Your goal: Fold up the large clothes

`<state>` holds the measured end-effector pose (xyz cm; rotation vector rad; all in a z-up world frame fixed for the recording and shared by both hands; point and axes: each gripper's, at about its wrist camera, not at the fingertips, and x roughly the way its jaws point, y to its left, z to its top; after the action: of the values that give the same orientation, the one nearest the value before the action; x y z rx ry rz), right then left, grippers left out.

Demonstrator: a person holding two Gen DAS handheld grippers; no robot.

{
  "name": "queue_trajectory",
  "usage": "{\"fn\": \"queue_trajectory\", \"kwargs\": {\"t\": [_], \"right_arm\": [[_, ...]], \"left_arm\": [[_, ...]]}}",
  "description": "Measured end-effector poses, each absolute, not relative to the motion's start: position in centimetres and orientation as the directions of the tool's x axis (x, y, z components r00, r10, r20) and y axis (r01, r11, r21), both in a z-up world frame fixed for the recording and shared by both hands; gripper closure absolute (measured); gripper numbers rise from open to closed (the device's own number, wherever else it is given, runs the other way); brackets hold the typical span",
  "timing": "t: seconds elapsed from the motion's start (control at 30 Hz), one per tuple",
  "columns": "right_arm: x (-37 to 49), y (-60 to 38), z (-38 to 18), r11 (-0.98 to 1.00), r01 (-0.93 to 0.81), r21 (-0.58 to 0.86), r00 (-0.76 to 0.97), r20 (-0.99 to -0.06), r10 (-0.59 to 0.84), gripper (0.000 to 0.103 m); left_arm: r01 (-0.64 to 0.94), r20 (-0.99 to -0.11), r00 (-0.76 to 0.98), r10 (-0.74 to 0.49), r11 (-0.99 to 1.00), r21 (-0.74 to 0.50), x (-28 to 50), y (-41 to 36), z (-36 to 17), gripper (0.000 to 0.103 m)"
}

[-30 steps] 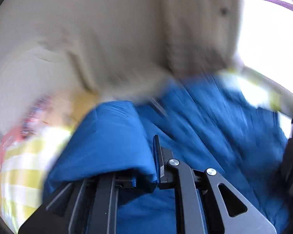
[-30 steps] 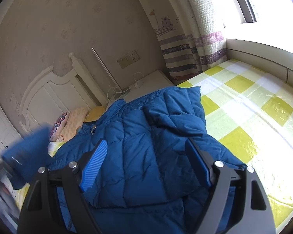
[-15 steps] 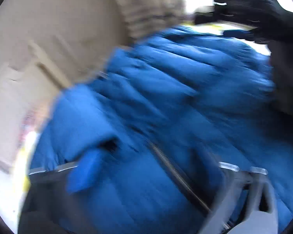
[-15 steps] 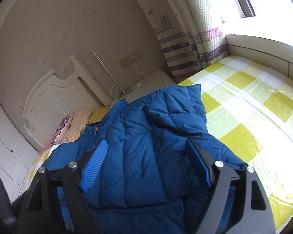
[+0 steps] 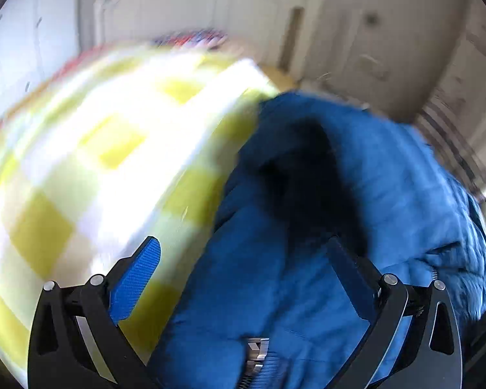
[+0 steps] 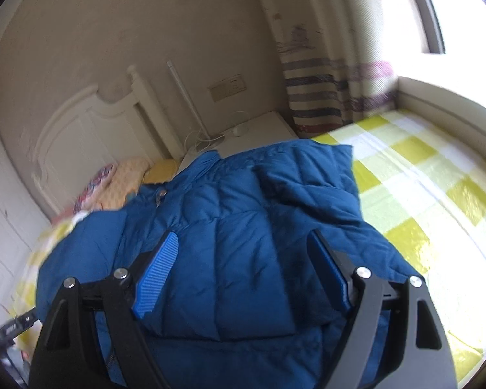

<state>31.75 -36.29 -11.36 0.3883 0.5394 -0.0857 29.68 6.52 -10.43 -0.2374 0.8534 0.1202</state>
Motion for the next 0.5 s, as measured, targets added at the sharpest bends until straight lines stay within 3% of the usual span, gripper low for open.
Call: {"fn": "queue_trajectory", "kwargs": {"t": [0.1,0.2,0.27,0.37,0.5], "right_arm": [[31.4,-32.9,-10.2,0.975,0.085,0.205,0.868,-0.495,0.029,0.022],[30.4,-25.2,-9.5,0.992,-0.1,-0.075,0.869,-0.492,0.051,0.022],[29.3,-19.6,-9.8,0.935,-0.214,-0.284,0.875,-0.481,0.054,0.015],[27.7,-12.5,-10.8,0.781,-0.287,-0.555,0.909,-0.414,0.039,0.013],[28.7,-6.7,-12.3,0.633,-0.328,-0.701,0.915,-0.403,0.027,0.013]], "left_arm": [[-0.25,-0.805,0.593,0.014,0.954,-0.168,29.6,7.8,-11.6,0.004],[-0.273,-0.803,0.596,0.022,0.946,-0.176,28.9,8.4,-11.9,0.004],[-0.306,-0.804,0.593,0.053,0.938,-0.164,28.5,8.4,-12.1,0.004],[-0.357,-0.762,0.643,0.082,0.912,-0.203,28.0,9.3,-11.6,0.004],[-0.463,-0.651,0.722,0.235,0.863,-0.203,25.6,11.2,-9.5,0.004]]}}
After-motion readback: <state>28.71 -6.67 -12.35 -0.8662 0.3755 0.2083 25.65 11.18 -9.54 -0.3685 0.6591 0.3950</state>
